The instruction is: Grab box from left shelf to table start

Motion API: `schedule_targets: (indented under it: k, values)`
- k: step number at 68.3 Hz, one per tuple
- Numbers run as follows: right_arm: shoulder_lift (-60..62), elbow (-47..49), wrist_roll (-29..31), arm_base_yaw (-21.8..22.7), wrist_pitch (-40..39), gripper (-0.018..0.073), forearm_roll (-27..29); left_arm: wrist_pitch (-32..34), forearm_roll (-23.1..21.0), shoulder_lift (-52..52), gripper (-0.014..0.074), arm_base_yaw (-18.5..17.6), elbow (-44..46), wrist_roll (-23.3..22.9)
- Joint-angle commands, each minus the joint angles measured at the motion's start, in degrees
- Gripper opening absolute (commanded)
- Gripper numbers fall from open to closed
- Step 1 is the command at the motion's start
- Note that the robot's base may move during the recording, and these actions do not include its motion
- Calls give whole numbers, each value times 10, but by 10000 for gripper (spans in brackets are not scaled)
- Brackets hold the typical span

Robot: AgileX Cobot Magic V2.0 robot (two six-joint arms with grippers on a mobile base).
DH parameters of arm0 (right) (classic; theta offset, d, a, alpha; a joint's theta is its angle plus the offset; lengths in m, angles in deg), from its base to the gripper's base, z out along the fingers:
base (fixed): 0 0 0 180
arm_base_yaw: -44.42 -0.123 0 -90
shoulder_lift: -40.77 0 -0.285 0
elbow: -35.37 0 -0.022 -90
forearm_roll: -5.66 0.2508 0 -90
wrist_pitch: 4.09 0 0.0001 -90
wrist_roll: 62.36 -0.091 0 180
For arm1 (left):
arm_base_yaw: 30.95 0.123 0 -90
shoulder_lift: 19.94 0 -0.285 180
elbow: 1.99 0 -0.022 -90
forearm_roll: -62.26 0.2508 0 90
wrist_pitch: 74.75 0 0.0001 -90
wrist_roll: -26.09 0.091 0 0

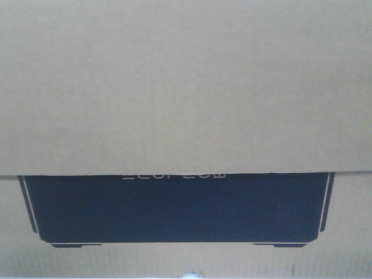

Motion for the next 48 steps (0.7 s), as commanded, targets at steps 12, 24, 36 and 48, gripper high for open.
schedule_targets:
  k: [12, 24, 36, 48]
  values:
    - [-7, 14, 3, 1, -53, 60, -3, 76, -5, -9, -92, 5, -1, 3]
    - [-7, 14, 3, 1, -53, 60, -3, 76, -5, -9, -92, 5, -1, 3]
    - [-7, 14, 3, 1, -53, 60, -3, 76, -5, -9, -92, 5, -1, 3]
    - [-7, 14, 3, 1, -53, 60, -3, 76, -5, -9, -92, 5, -1, 3]
